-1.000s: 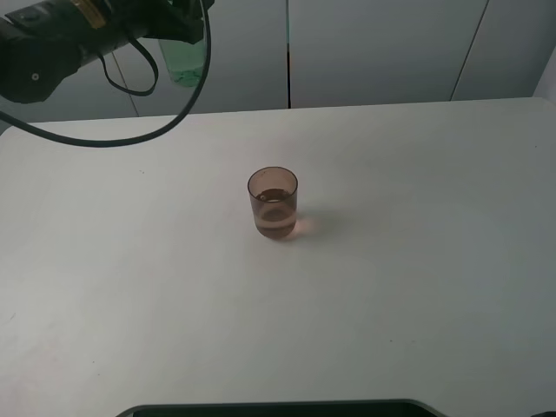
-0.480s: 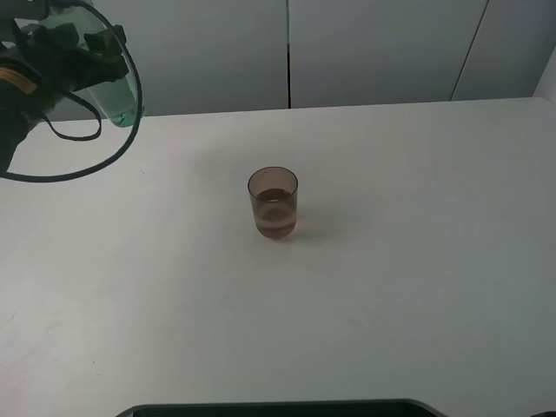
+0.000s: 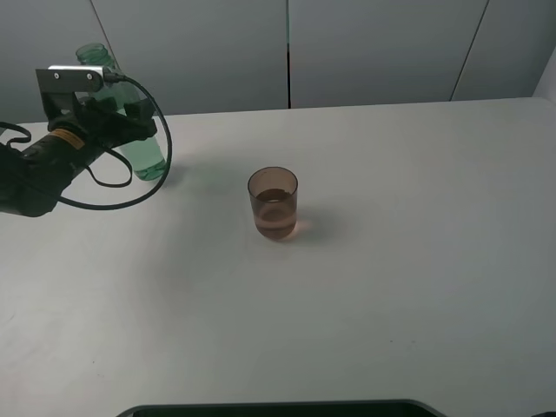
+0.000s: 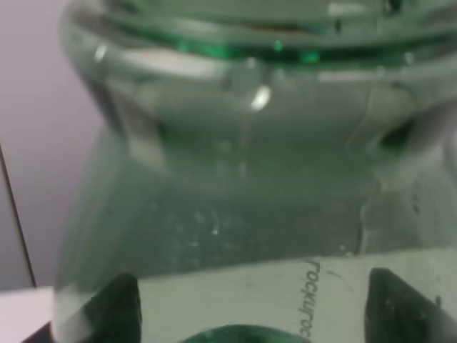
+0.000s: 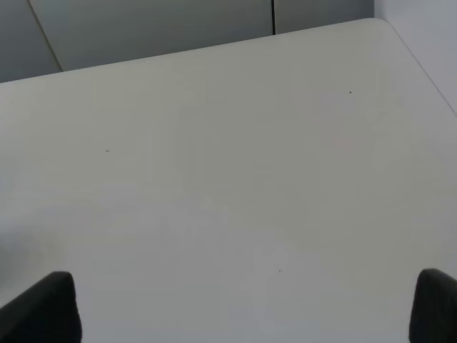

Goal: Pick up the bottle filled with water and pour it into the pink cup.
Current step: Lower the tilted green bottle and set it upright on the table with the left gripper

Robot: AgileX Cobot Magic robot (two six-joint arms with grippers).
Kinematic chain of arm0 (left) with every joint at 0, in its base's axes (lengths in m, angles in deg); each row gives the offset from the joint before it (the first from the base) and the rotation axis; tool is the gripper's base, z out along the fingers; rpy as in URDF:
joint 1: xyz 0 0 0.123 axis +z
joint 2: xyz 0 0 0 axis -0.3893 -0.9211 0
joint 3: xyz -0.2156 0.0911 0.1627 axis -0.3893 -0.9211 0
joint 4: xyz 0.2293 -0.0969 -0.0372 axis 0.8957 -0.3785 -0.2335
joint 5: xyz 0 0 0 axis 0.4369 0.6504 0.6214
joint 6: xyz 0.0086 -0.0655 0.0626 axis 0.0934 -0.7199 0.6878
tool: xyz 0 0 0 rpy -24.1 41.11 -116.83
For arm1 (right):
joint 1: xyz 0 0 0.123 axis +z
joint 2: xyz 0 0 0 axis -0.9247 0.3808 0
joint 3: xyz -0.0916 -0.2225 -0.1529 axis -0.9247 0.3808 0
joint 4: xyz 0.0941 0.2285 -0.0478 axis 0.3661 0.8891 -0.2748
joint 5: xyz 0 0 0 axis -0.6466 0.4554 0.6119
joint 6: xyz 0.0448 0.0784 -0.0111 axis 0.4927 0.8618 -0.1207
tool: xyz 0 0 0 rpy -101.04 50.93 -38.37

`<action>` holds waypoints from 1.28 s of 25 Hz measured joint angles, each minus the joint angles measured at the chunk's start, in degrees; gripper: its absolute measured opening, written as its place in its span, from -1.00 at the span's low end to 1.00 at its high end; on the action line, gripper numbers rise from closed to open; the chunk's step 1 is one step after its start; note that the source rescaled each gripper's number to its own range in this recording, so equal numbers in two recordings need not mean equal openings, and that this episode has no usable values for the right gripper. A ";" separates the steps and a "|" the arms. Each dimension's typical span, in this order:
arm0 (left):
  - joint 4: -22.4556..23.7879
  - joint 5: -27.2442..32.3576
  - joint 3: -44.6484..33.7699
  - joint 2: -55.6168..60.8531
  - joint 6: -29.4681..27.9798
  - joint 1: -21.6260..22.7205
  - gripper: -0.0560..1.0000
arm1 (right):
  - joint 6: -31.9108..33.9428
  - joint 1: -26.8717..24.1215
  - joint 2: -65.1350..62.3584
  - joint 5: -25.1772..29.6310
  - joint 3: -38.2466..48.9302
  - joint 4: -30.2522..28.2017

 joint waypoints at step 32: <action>1.98 -3.36 3.59 -4.83 5.23 0.00 0.75 | 0.00 0.00 0.00 0.00 0.00 0.00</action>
